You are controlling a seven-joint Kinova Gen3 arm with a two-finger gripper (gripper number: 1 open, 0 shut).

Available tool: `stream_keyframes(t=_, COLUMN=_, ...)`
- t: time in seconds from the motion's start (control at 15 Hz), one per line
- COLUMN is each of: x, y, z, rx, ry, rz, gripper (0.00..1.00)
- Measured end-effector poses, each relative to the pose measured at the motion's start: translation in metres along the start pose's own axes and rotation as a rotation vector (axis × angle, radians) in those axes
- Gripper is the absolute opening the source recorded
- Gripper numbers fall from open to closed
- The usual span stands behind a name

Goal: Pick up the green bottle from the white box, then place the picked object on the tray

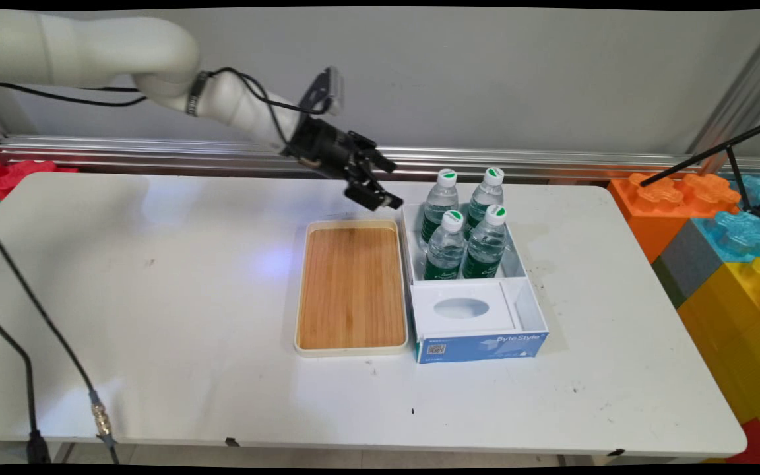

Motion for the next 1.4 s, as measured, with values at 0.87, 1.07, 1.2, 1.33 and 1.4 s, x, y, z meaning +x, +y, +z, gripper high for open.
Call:
stream_keyframes(t=0.87, x=0.010, y=-0.015, z=0.095, rx=-0.038, ry=-0.030, rz=-0.080, gripper=1.00)
stream_keyframes(t=1.07, x=0.010, y=-0.017, z=0.111, rx=-0.044, ry=-0.034, rz=-0.087, gripper=1.00)
stream_keyframes(t=1.2, x=0.010, y=-0.018, z=0.115, rx=-0.047, ry=-0.036, rz=-0.087, gripper=1.00)
stream_keyframes(t=1.33, x=0.010, y=-0.018, z=0.119, rx=-0.052, ry=-0.039, rz=-0.084, gripper=0.00)
stream_keyframes(t=1.4, x=0.010, y=-0.018, z=0.119, rx=-0.054, ry=-0.041, rz=-0.082, gripper=0.00)
